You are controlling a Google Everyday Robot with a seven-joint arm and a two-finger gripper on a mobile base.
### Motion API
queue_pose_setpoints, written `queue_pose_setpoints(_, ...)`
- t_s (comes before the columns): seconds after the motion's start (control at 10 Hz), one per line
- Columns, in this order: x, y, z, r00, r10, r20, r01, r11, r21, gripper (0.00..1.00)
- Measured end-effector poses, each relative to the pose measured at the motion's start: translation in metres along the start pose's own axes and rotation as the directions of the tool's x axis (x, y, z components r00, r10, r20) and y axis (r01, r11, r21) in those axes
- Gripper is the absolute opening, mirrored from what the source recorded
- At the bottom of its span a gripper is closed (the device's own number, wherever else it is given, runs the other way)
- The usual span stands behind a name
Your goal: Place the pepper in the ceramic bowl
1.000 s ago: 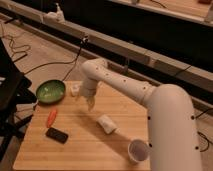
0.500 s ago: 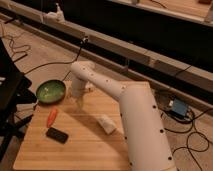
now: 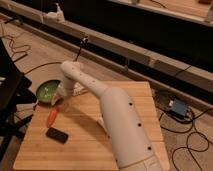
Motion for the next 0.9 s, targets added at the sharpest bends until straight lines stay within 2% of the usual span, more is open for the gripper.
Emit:
queue_pose_setpoints(0.3,-0.021,-0.022,0.028,0.994,-0.071,0.083,0.073,0.997,-0.015,0.65)
queue_pose_setpoints(0.5,-0.027,-0.024,0.046,0.990,-0.087,0.115,0.092,0.995,-0.047,0.62)
queue_pose_setpoints(0.7,-0.023,-0.018,0.056,0.989,-0.085,0.123,0.096,0.992,-0.079,0.44)
queue_pose_setpoints(0.9,-0.015,-0.015,0.051,0.992,-0.081,0.099,0.090,0.992,-0.090,0.24)
